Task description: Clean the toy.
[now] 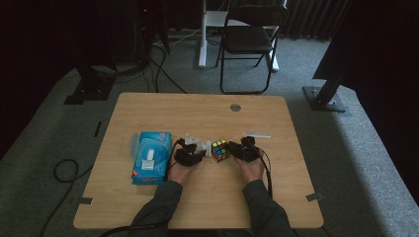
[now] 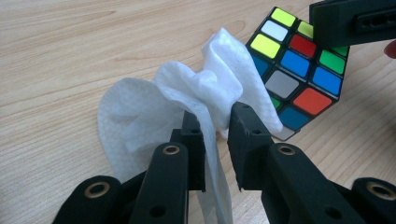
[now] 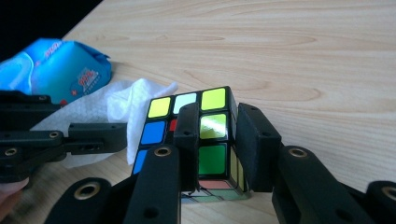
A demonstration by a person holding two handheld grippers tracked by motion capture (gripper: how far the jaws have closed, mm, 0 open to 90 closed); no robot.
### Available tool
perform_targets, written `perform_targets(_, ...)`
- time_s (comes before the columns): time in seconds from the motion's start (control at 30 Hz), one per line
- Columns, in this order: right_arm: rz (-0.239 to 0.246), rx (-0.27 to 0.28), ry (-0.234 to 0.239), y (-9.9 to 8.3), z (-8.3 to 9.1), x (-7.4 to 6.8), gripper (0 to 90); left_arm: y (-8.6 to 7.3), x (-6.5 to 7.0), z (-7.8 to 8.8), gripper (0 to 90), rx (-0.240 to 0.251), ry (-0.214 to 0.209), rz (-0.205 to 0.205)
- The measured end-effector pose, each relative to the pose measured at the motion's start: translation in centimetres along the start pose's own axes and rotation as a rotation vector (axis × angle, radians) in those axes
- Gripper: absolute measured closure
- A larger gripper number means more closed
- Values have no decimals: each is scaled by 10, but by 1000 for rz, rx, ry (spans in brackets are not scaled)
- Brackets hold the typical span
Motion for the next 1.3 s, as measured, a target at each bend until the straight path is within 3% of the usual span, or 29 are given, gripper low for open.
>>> perform_targets(0.33,-55,9,4,0,3,9,701,0,1,0,769,6,-3,-4)
perform_targets(0.67,-69,1,6,-2,1,0,698,0,2,3,770,27,1,-5)
perform_targets(0.77,-48,-11,23,-4,-4,-10,698,1,0,6,769,36,9,-2)
perform_targets(0.93,-28,-12,24,-4,-4,-13,694,2,-1,7,769,37,9,-5)
perform_targets(1.03,15,-5,-12,-4,-4,-15,691,2,-1,7,769,37,9,-6)
perform_targets(1.07,41,-8,-38,-4,-3,-17,690,1,-1,6,769,35,7,-2)
perform_targets(1.1,96,-11,-97,-3,-3,-21,676,1,0,6,770,35,8,-2)
perform_targets(1.2,149,-19,-150,-2,-3,-25,678,1,0,6,770,35,8,-3)
perform_targets(1.3,181,-29,-163,-1,-3,-28,719,2,0,6,769,34,7,-5)
Point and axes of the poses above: each handheld gripper's, and its own axes: z roughly backward along the jaws, y roughly out of its top, x roughly to its right, the point moved 5 cm from there along -z, roughly forward along the jaws, and after that the axes turned 9 degrees about -x, right-handed, at the moved point
